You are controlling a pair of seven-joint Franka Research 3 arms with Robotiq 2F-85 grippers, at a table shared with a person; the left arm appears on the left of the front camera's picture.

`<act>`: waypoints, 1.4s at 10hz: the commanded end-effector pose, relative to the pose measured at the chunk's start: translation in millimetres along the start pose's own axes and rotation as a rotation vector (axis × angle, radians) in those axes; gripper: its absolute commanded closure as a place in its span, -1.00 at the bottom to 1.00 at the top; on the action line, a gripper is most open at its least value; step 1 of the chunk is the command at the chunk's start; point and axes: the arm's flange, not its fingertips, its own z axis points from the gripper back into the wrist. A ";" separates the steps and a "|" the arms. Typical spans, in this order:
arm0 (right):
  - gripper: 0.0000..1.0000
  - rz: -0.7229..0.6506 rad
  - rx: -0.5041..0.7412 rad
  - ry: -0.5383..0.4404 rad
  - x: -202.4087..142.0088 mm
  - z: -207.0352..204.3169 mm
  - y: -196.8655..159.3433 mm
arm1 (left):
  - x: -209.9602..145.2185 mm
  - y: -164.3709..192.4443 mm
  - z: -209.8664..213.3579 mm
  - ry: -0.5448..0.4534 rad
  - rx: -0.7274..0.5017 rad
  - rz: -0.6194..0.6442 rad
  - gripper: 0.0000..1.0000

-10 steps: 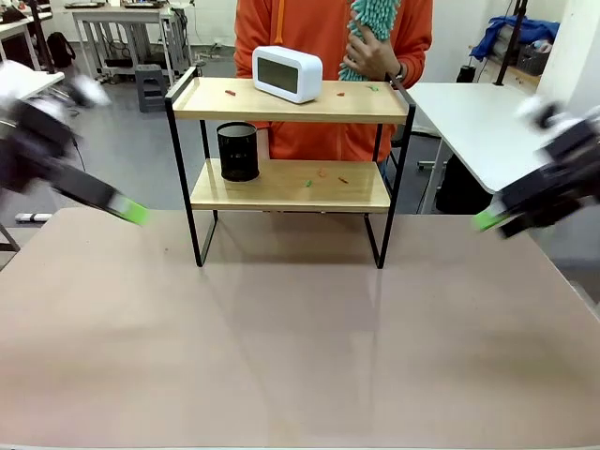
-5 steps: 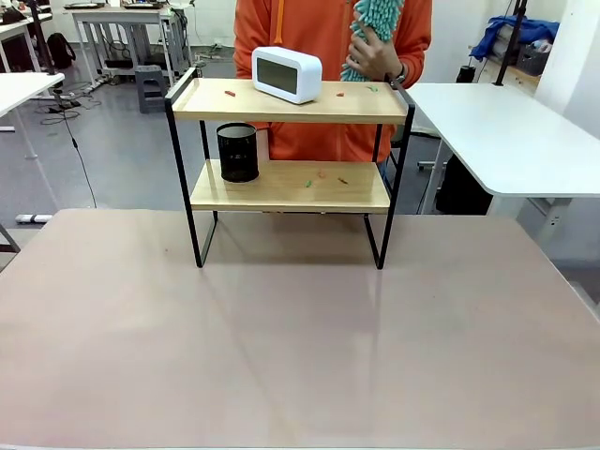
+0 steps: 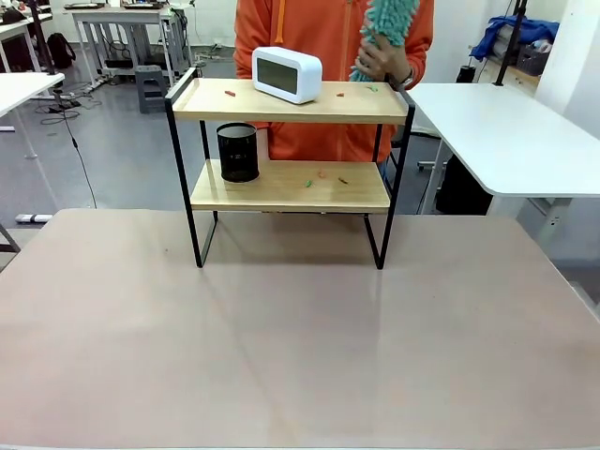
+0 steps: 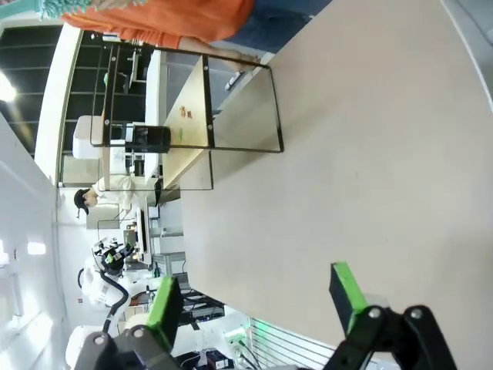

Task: Clean the shelf.
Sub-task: Pick up the Duster from the human.

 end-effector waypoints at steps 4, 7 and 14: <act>-1.00 0.009 0.019 -0.024 0.5 7.2 -3.6 | -0.7 0.3 2.3 -0.028 -0.012 -0.023 -1.00; -1.00 0.009 0.019 -0.024 0.5 7.2 -3.6 | -0.7 0.3 2.3 -0.028 -0.012 -0.023 -1.00; -1.00 -0.045 -0.006 -0.028 44.9 -12.9 52.1 | -0.7 0.3 2.3 -0.028 -0.012 -0.023 -1.00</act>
